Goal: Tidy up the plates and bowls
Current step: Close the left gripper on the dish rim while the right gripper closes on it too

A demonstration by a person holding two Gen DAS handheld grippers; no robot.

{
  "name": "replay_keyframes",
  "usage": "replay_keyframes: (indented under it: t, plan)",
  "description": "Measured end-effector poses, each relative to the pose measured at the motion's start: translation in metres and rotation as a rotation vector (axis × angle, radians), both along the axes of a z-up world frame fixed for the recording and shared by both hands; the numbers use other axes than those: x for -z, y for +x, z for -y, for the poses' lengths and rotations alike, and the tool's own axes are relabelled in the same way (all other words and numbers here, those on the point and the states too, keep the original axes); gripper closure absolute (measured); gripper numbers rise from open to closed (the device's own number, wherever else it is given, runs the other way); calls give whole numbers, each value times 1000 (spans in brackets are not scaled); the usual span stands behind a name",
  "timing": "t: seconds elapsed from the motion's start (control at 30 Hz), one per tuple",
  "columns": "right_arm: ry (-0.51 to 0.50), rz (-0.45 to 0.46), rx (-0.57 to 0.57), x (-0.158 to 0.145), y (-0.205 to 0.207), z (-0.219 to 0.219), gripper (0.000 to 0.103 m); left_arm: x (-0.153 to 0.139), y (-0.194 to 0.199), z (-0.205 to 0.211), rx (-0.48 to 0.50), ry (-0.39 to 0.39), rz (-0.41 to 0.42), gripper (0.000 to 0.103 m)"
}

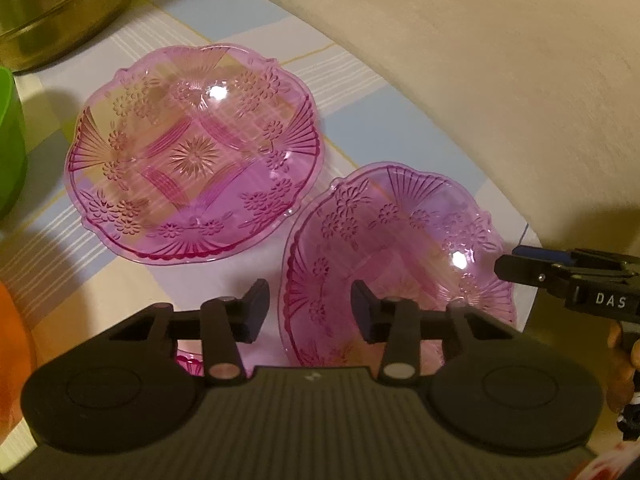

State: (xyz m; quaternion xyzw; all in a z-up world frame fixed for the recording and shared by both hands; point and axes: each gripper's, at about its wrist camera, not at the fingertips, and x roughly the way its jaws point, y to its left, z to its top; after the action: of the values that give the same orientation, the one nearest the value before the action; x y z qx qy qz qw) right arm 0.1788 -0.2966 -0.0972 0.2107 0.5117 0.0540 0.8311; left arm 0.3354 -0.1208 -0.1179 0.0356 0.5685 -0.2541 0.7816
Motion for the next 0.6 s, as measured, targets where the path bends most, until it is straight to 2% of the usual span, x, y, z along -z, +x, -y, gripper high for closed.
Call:
replay_keyframes:
  t: [0.27,0.4,0.6]
  plan:
    - [33,-50,19,9,6,0,68,6,3,-1,-4,-1,-20,72]
    - [38,-59,23,11,7,0,79,7,3,-1,-5,3,-17,74]
    - [38,-57,13,9,7,-2,94,7,4,-1,-15,11,-19,85]
